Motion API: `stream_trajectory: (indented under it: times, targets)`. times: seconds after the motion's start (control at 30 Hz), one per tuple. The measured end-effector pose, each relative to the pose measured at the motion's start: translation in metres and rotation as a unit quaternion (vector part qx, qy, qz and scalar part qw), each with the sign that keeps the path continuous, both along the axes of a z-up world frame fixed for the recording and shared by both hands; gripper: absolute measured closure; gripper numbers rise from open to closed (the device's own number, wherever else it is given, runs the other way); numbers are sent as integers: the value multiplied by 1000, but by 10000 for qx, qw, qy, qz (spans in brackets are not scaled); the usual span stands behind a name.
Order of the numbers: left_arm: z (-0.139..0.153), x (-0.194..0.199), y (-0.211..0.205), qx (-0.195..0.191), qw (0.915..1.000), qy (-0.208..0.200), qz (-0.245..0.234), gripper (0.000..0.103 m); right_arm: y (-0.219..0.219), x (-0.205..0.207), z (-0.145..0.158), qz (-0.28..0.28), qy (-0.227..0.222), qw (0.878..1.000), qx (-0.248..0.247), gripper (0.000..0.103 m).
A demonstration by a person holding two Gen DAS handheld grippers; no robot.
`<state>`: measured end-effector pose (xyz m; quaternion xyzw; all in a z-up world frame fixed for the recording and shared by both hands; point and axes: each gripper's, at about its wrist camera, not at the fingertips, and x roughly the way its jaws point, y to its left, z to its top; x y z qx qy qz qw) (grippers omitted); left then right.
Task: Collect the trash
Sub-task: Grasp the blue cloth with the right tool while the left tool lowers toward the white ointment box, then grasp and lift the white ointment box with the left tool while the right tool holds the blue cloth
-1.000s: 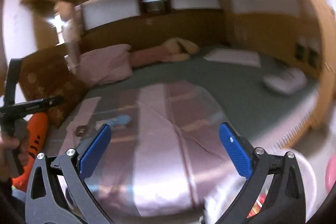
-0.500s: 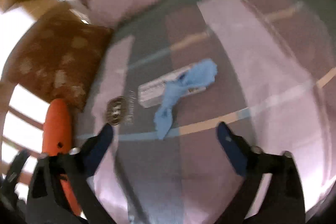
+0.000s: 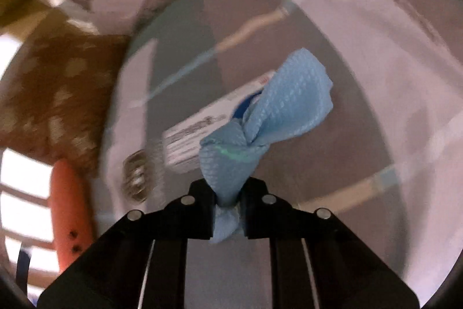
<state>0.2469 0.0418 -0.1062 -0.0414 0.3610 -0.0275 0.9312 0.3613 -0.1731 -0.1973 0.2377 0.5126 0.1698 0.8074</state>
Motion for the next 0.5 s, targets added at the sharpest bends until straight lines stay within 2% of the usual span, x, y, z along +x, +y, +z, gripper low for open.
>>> stream_trajectory:
  times: [0.03, 0.07, 0.1, 0.2, 0.27, 0.37, 0.5]
  targets:
    - [-4, 9, -5, 18, 9995, 15, -315, 3, -17, -11, 22, -65, -181, 9996, 198, 89]
    - [-10, 25, -17, 218, 9967, 77, -784, 3, -26, -17, 34, -117, -278, 9990, 330, 89]
    - [-14, 33, -26, 389, 9938, 78, -1042, 3, -36, -23, 46, -165, -381, 9982, 441, 89]
    - [-33, 66, -58, 927, 9759, 88, -1975, 3, -65, -50, 79, -139, -749, 9952, 612, 88]
    - [-51, 88, -78, 1229, 9605, 224, -2487, 3, -80, -61, 85, -201, -880, 9943, 570, 88]
    - [-88, 122, -102, 1726, 9395, 585, -2901, 3, -95, -62, 82, -274, -786, 9937, 756, 88]
    - [-123, 157, -118, 1887, 9198, 963, -3304, 3, -98, -52, 79, -248, -760, 9941, 734, 88]
